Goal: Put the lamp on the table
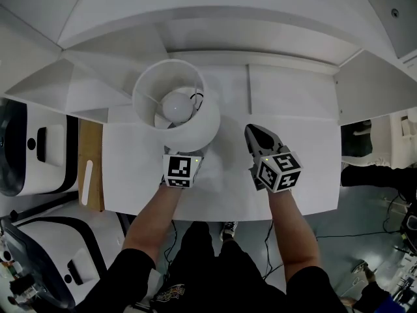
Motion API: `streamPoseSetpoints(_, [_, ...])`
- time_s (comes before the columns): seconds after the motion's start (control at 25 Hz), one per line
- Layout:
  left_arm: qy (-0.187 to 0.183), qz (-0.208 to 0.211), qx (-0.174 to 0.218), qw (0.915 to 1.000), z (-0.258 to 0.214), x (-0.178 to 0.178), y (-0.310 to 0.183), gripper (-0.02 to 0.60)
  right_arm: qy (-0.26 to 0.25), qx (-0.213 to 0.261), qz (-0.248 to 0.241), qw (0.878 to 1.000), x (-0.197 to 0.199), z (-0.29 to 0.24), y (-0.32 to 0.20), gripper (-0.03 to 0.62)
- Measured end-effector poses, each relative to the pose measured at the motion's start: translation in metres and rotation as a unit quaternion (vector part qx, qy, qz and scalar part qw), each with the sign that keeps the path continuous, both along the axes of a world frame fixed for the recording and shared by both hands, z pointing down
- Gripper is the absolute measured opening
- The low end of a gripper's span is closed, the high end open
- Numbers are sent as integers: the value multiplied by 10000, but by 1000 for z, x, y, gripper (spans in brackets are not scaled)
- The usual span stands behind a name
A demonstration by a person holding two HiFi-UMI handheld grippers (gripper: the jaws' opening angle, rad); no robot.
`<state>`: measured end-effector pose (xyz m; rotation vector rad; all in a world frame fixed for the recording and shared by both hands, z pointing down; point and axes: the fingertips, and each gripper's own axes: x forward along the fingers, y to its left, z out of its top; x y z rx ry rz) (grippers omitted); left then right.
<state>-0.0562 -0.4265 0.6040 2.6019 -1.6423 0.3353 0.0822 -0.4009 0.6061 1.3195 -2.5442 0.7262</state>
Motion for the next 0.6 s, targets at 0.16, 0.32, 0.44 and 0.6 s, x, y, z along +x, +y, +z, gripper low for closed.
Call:
streamPoseSetpoints(0.16, [22, -77, -52, 10000, 2, -3, 8, 167, -5, -10, -18, 10000, 1, 1, 5, 25])
streamPoseSetpoints(0.32, [42, -181, -160, 9997, 10, -8, 15, 170, 0, -31, -38, 10000, 1, 0, 13, 25])
streamPoseSetpoints(0.44, [14, -264, -186, 9995, 11, -11, 26, 170, -9, -12, -61, 10000, 1, -5, 20, 25])
streamPoseSetpoints(0.6, [116, -516, -315, 9981, 9, -23, 55, 169, -3, 51, -173, 9998, -1, -14, 34, 25])
